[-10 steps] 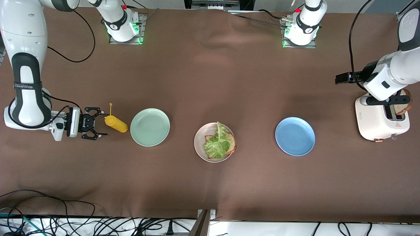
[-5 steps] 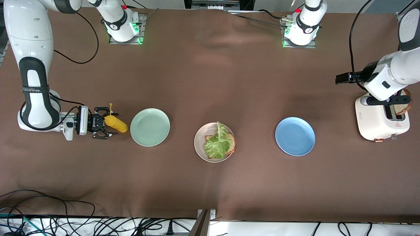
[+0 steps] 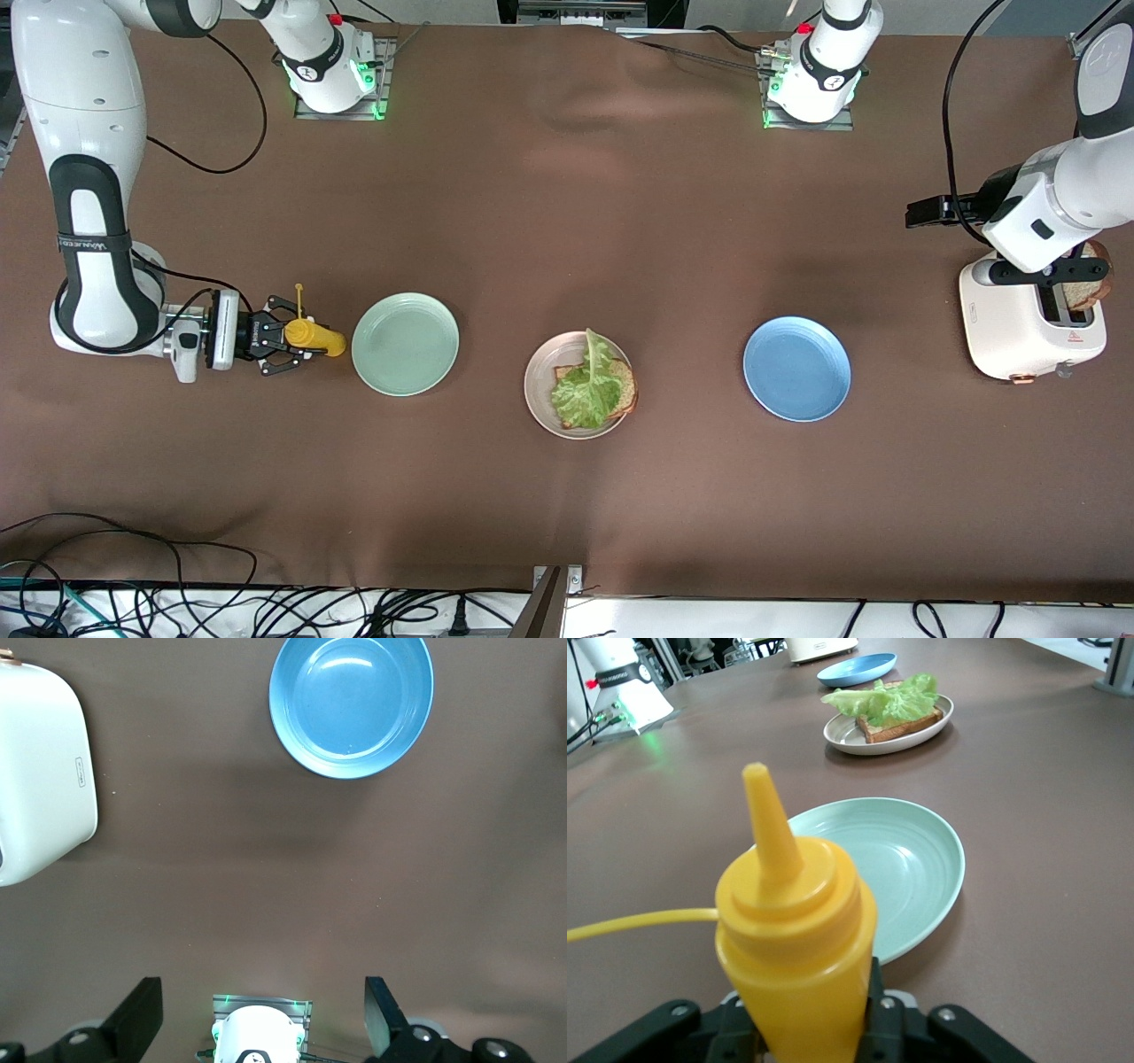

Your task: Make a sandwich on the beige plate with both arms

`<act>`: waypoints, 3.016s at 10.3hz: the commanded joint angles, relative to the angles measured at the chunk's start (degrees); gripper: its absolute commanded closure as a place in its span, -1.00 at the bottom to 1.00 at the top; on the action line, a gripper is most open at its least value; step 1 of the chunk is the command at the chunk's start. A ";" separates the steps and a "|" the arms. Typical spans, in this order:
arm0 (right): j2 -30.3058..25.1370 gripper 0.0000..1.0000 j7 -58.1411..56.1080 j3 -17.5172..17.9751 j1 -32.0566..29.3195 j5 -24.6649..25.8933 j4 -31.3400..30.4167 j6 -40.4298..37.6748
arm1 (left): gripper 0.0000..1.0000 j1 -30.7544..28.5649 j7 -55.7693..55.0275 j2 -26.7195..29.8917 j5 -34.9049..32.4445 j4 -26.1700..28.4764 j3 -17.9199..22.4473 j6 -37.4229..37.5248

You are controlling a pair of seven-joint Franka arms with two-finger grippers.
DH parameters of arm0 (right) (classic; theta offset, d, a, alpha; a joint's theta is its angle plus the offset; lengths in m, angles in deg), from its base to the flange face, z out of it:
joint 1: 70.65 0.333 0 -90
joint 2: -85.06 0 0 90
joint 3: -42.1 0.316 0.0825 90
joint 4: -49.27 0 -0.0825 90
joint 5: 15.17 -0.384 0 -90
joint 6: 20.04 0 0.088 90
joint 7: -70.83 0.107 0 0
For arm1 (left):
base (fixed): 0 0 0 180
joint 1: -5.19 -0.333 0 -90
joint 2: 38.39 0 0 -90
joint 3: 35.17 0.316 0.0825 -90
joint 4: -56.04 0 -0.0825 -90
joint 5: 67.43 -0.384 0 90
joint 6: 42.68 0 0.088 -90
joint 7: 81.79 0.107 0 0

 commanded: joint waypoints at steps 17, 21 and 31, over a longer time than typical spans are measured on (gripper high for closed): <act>-1.12 0.63 78.45 9.93 32.94 80.46 30.11 14.90 | -1.00 0.58 0.54 -0.33 -1.66 -0.45 -0.20 -0.50; 0.80 0.63 87.16 9.84 40.42 104.02 30.37 14.91 | -1.00 0.85 0.54 -0.33 -1.84 -0.45 -0.28 -0.76; 7.85 0.63 99.32 9.66 48.35 124.83 32.13 13.15 | -1.00 0.85 -0.42 -0.60 -1.67 -0.36 -0.28 -0.59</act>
